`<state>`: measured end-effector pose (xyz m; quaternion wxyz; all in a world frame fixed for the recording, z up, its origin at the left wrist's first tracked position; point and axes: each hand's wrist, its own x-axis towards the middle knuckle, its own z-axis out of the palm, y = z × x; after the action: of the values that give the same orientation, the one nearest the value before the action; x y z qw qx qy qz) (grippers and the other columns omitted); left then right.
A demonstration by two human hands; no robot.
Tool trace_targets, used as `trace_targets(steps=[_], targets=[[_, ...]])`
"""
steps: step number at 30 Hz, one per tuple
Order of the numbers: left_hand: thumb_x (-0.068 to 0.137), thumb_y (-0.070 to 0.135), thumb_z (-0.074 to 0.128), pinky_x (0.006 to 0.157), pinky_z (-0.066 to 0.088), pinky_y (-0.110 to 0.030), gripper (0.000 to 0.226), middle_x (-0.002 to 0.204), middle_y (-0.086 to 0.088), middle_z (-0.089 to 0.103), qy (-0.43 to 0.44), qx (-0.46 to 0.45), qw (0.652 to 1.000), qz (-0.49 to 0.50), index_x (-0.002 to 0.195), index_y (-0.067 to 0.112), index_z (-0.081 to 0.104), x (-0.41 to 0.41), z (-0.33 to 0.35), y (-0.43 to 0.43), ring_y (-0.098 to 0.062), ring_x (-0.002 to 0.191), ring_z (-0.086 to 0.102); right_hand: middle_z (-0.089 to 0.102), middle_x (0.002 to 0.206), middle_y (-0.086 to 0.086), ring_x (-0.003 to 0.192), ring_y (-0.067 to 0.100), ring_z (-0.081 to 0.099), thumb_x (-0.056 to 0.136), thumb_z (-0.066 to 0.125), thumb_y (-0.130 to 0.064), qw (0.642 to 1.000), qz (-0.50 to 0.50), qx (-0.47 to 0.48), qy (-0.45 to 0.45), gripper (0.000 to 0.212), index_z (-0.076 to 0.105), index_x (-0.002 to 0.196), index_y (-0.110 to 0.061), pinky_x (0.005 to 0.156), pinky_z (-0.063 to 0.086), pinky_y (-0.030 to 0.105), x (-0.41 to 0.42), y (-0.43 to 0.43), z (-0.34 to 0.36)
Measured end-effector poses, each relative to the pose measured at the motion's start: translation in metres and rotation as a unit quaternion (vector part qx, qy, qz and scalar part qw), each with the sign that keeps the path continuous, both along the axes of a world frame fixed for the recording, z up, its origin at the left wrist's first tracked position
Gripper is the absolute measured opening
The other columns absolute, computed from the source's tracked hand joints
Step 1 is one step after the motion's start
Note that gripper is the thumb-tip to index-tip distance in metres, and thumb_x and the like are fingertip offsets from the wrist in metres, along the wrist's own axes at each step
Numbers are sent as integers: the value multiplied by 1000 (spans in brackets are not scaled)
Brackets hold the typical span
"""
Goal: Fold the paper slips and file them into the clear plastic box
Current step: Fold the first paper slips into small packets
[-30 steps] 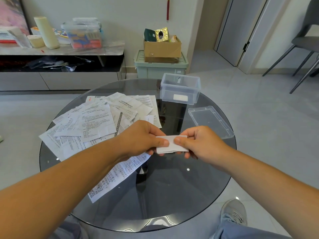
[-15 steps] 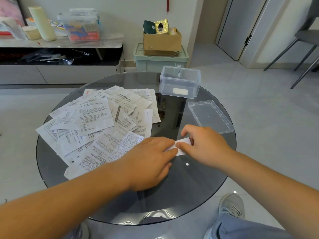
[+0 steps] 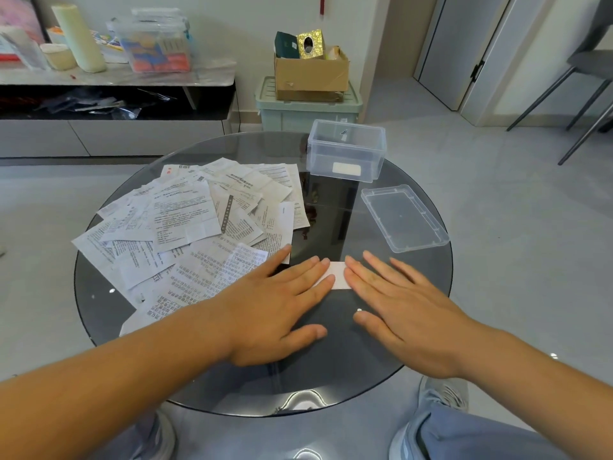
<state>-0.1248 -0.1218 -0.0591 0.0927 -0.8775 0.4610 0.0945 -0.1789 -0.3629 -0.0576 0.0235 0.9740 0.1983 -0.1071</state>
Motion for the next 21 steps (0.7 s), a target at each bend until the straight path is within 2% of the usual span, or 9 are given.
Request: trace_targets(steps=[5,9,11,13,16,21], targets=[[98,67,6,121,-20,-38,77,165,2,-22,5,-3,1000,5,159,23,-13,-4,6,3,-9,149,-25,-17,165,-16,149,6,-25,95,-9,-60,1000,-6,2,-3,71,-7,159,-30,121,-10,31,-3,-4,2],[98,65,7,121,-21,-36,76,168,1,-7,-12,-14,1000,11,161,23,1,-7,11,5,-10,153,-12,-10,165,-17,151,6,-19,89,-10,-62,1000,-13,12,4,78,1,160,-32,122,-4,30,-2,0,9],[100,64,10,121,-21,-37,73,168,1,3,-24,-35,999,13,161,23,10,-7,11,3,-11,154,-5,-2,166,-17,152,5,-13,86,-9,-66,999,-21,34,-4,83,10,160,-32,122,0,30,-2,4,12],[102,60,14,120,-21,-36,70,168,0,10,-33,-65,997,7,160,21,18,-2,10,-1,-14,155,0,9,166,-16,152,3,-5,91,-1,-69,996,-19,80,-21,78,20,157,-33,123,4,30,1,8,14],[104,55,20,121,-17,-38,65,168,0,12,-49,-96,994,-4,159,21,18,14,8,-11,-17,155,-2,19,164,-15,152,3,3,96,16,-61,991,13,130,-42,66,27,155,-33,124,11,30,9,11,10],[103,56,15,123,-15,-42,66,168,-2,5,-61,-73,994,46,159,21,18,37,8,-22,-17,154,-12,23,163,-13,151,2,9,92,12,-66,989,-4,145,-16,75,22,157,-30,125,8,32,18,10,7]])
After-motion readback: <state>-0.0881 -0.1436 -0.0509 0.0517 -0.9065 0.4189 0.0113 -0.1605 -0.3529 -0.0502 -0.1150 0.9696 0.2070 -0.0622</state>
